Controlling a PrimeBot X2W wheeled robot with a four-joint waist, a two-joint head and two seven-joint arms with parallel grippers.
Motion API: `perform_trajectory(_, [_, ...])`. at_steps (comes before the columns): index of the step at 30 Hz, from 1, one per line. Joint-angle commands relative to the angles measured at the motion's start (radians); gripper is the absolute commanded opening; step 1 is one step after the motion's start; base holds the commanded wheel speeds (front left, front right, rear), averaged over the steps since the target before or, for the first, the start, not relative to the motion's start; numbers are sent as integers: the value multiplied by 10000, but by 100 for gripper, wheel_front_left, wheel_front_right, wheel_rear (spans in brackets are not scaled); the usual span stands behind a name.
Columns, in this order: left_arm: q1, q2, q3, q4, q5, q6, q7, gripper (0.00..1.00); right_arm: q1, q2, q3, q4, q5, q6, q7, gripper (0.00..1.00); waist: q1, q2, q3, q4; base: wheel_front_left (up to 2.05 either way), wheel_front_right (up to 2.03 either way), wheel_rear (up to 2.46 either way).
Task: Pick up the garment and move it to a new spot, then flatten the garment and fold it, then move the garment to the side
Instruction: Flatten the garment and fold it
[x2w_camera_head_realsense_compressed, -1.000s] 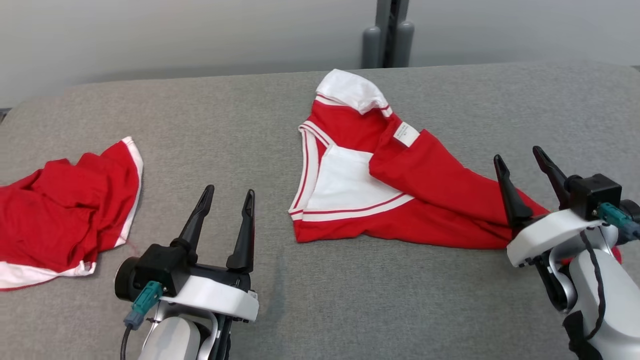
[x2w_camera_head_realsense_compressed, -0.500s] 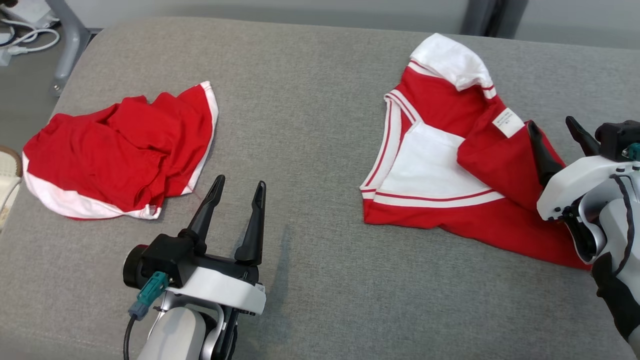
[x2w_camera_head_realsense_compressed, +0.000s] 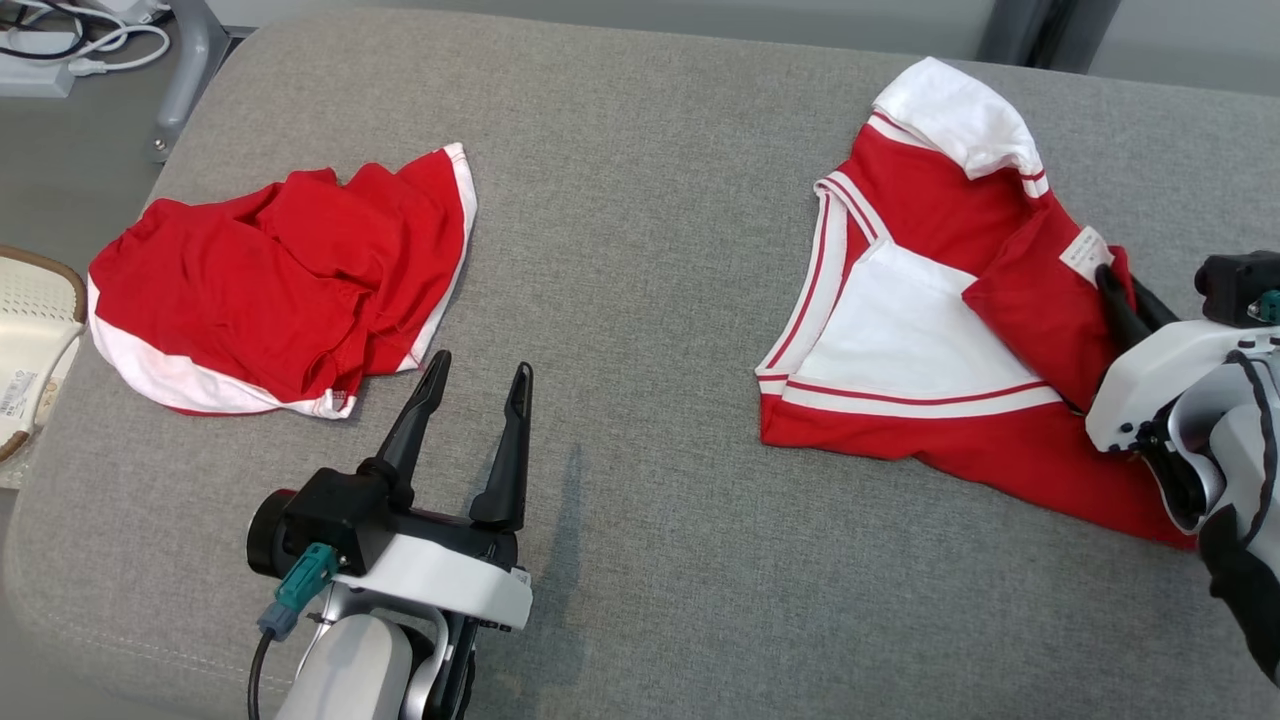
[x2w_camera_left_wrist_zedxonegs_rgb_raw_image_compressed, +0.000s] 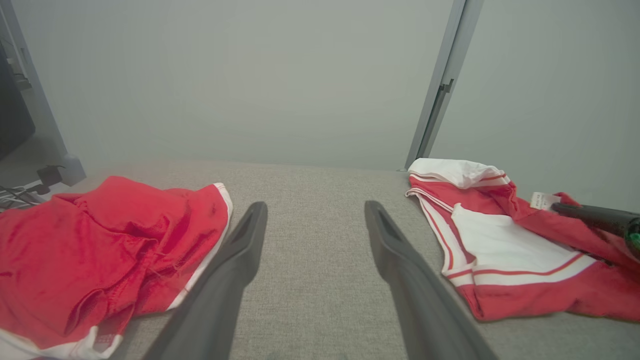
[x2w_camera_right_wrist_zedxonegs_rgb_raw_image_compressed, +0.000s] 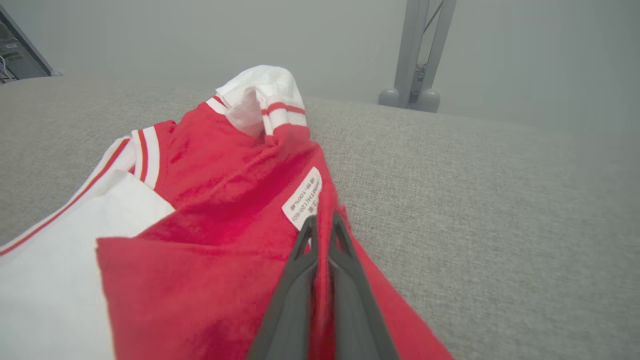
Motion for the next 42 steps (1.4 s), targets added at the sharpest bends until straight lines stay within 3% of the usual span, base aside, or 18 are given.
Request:
perform_trajectory(1, [-38, 34, 17, -27, 34, 24, -32, 100, -209, -140, 39, 44, 64, -3, -136, 0, 0, 0, 6, -17, 0, 0, 0])
perform_trajectory(10, [-72, 34, -36, -84, -4, 22, -32, 100, -1219, -979, -415, 83, -353, -3, -358, 0, 0, 0, 127, -70, 0, 0, 0])
perform_trajectory(18, [-448, 35, -113, -151, -160, -74, -32, 100, -2810, -2266, -2259, 1188, -1869, -3, -344, 0, 0, 0, 843, 322, 0, 0, 0])
perform_trajectory(19, [-480, 35, -115, -151, -179, -65, -32, 100, -2929, -2349, -2526, 1441, -2090, -3, -344, 11, 0, 0, 918, 383, 0, 0, 0])
perform_trajectory(21, [-509, 35, -122, -135, -198, -69, -32, 100, -3037, -2525, -2983, 1811, -2619, -3, -337, 100, 0, 0, 1042, 482, 0, 0, 0])
perform_trajectory(24, [-609, 34, -135, -127, -257, -74, -32, 100, -2957, -2855, -3924, 2038, -3432, -3, -339, 100, 0, 0, 1148, 564, 0, 0, 0])
perform_trajectory(27, [-618, 35, -71, -105, -238, -10, -32, 100, -2632, -2635, -4949, 2100, -4212, -3, -338, 100, 0, 0, 1123, 494, 0, 0, 0])
perform_trajectory(34, [-549, 37, 197, -110, -48, -28, -32, 100, -1660, -941, -6338, 970, -5680, -3, -340, 100, 0, 0, 540, -288, 0, 0, 0])
perform_trajectory(39, [-381, 35, 270, -126, 33, 5, -32, 100, -497, 321, -6523, -571, -5843, -3, -339, 100, 0, 0, -104, -1042, 0, 0, 0])
perform_trajectory(42, [-307, 37, 279, -106, 61, 10, -32, 100, 75, 724, -6392, -1242, -5682, -3, -339, 100, 0, 0, -348, -1350, 0, 0, 0])
